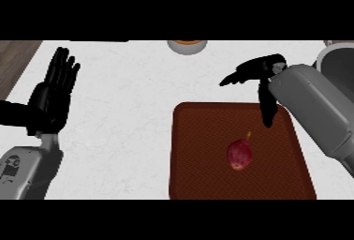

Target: Pick the pear from the tray and place it in the pot

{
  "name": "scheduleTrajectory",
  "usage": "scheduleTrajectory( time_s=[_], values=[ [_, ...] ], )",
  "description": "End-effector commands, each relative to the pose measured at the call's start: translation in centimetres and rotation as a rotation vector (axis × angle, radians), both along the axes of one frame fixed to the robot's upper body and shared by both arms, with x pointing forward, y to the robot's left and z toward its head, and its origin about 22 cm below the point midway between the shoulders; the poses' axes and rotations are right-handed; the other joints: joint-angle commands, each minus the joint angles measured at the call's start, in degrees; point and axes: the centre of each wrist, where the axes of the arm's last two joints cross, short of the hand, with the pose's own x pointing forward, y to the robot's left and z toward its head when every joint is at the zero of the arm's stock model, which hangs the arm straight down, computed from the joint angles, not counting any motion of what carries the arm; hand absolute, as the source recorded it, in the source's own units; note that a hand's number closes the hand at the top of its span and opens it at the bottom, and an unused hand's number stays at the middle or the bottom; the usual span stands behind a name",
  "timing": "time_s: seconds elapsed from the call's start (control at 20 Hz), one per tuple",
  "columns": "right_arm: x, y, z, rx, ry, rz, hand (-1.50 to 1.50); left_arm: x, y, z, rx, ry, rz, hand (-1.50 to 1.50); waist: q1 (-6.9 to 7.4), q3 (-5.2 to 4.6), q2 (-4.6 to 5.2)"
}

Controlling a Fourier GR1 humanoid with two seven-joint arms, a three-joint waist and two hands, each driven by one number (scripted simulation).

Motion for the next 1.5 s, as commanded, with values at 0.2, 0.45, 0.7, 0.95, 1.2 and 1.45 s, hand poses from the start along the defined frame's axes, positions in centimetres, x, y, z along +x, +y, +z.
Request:
scheduleTrajectory(
  time_s=[0.2,0.45,0.7,0.95,1.2,1.45],
  values=[
    [-1.5,1.5,-5.8,-0.141,0.096,-0.003,-1.50,-0.7,0.1,-0.9,-0.013,0.009,0.010,0.00,-1.05,0.03,-0.19],
    [-1.1,1.8,-5.3,-0.168,0.151,-0.015,-1.50,-2.4,-0.7,0.1,-0.022,0.013,0.006,0.00,-0.64,0.04,-0.33],
    [-3.3,1.3,-6.3,-0.153,0.110,0.031,-1.50,0.2,-1.0,-0.9,-0.002,0.017,0.041,0.00,-1.69,0.03,-0.34],
    [-4.3,2.6,-7.9,-0.094,0.093,0.028,-1.50,0.1,-0.1,-1.3,-0.008,-0.002,0.021,0.00,-1.39,0.03,-0.27],
    [-5.0,2.3,-9.5,-0.172,0.079,0.037,-1.50,-1.0,0.7,0.4,0.000,0.009,0.008,0.00,-1.08,0.04,-0.25],
    [-6.4,2.7,-13.0,-0.223,0.065,0.041,-1.50,-1.1,0.4,-1.9,-0.031,0.019,0.015,0.00,-0.78,0.05,-0.02]
  ],
)
